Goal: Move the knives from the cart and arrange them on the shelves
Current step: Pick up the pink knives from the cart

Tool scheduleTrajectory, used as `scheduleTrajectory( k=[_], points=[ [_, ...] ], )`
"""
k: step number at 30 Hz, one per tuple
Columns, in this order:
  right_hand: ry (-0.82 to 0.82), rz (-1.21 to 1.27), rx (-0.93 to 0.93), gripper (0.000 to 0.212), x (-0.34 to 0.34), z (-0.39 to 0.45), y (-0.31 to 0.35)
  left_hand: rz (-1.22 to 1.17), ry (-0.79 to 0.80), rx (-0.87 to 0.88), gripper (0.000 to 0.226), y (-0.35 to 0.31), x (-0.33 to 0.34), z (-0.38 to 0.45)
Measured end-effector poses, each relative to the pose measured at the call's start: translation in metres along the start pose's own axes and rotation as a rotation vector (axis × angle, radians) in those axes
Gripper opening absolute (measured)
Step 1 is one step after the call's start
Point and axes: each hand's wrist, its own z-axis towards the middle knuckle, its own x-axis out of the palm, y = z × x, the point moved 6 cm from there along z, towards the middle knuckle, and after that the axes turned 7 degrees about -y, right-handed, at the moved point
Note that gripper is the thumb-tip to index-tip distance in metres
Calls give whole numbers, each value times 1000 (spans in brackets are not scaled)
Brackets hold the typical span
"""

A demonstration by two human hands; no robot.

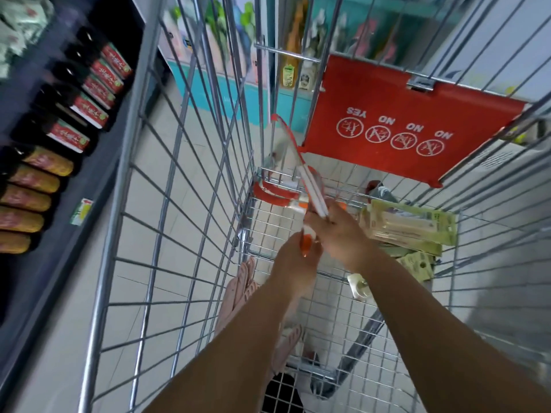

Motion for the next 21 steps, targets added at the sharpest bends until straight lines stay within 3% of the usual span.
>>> scheduleTrajectory(
  k=[2,5,9,11,14,15,17,19,21],
  points=[
    [10,13,27,16,5,-3,-5,-74,-32,-71,18,8,-2,-2],
    [20,-180,1,17,7,-6,-17,-196,-152,-160,15,20,-16,1],
    [131,-474,-146,18,27,-17,-26,-263,-152,-294,45,21,-21,12],
    [235,-511,-220,25,40,-19,-34,-244,-160,-305,40,18,-19,16],
    [414,-398,-141,30,43,-17,-40,-153,-248,-311,30,23,-27,24],
    [407,-355,-110,37,39,-12,-38,-135,-274,-307,28,26,-31,26],
    [223,-387,-100,55,23,10,-35,-138,-310,-294,26,32,-36,28],
    [28,-585,-160,66,15,35,-33,-155,-313,-269,24,36,-39,26],
    [-3,-730,-160,74,21,54,-43,-113,-320,-219,21,38,-40,25]
  ],
)
